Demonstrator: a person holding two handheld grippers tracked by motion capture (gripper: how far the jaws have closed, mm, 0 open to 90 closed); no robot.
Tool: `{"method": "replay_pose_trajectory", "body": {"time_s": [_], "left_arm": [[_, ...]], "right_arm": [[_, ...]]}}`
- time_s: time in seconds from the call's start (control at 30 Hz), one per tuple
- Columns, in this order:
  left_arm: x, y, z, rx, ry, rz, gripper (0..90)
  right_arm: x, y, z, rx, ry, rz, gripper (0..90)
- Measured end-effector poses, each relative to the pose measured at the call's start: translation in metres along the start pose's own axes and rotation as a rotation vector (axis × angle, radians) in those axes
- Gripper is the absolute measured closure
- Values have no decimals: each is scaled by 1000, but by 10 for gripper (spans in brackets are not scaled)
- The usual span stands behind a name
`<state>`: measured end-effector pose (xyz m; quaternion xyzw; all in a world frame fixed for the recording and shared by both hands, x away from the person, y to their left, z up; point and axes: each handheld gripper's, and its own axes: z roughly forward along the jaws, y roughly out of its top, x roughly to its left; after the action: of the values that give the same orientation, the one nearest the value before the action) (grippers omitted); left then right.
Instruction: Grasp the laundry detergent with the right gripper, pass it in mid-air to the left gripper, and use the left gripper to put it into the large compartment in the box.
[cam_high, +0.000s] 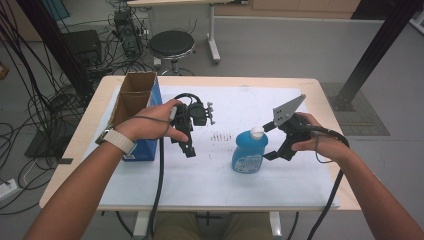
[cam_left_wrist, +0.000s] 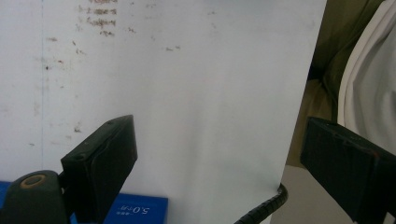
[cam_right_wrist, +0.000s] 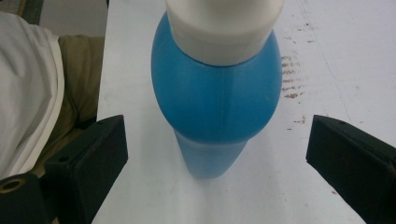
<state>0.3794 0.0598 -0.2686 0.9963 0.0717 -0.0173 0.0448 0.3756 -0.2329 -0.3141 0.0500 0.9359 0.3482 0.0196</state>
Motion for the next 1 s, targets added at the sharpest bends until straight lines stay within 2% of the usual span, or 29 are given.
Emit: {"method": "replay_pose_trajectory", "body": {"time_s": [1.0], "left_arm": [[0, -1, 0, -2, -2, -6, 115]], "right_arm": [[0, -5, 6, -1, 11, 7, 53]]}}
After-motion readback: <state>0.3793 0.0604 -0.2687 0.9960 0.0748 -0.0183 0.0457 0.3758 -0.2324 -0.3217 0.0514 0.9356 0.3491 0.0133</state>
